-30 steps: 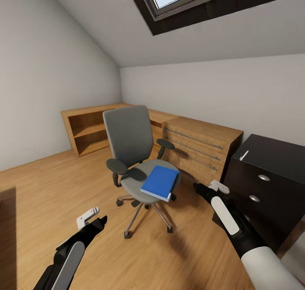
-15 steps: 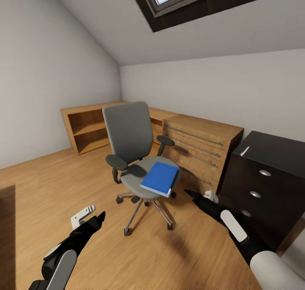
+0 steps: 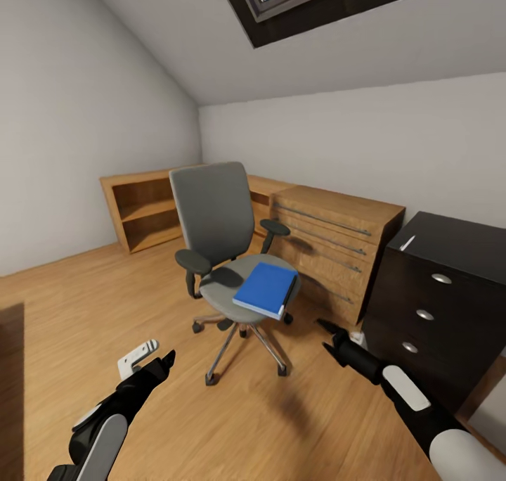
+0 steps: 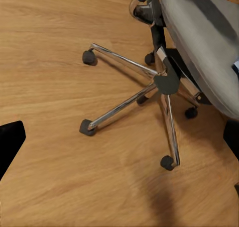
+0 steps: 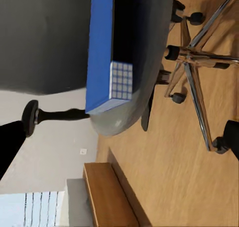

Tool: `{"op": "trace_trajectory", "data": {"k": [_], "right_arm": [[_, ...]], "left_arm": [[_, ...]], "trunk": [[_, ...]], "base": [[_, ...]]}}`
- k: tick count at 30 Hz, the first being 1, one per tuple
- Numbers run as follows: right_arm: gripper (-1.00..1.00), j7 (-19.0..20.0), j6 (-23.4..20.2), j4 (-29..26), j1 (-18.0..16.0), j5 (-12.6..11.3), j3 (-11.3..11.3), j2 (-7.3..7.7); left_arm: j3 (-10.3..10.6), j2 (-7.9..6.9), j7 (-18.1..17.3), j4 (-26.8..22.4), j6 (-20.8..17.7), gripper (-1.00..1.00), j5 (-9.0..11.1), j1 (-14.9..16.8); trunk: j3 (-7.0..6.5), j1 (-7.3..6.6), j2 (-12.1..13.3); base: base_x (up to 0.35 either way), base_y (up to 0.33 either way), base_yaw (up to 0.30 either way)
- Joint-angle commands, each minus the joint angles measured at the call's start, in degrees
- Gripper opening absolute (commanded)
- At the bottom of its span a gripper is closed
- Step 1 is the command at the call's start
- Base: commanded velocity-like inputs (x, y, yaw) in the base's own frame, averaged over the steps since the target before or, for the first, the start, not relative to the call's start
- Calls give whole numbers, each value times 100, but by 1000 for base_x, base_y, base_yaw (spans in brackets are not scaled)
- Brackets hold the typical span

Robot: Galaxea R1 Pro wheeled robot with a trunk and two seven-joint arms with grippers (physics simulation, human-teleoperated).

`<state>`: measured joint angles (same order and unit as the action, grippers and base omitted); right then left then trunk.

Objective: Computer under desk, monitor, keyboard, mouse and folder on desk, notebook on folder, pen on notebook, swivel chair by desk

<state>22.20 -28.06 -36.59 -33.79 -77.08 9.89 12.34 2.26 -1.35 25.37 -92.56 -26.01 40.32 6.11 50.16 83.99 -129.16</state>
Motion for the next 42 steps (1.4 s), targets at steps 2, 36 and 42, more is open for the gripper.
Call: {"op": "trace_trajectory", "data": {"k": [2, 36, 42], "right_arm": [[100, 55, -30, 23, -4, -246, 31, 1], [100, 504, 80, 320, -4, -194, 74, -166], [100, 504, 81, 319, -4, -190, 74, -167]], "left_arm": [[12, -5, 61, -8, -110, 100, 59, 3], [3, -14, 47, 45, -255, 100, 63, -3], [-4, -14, 47, 45, -262, 100, 64, -5]], "trunk": [[42, 44, -84], [114, 131, -245], [114, 131, -245]], "base": [[0, 0, 0], [70, 10, 0], [105, 0, 0]]}}
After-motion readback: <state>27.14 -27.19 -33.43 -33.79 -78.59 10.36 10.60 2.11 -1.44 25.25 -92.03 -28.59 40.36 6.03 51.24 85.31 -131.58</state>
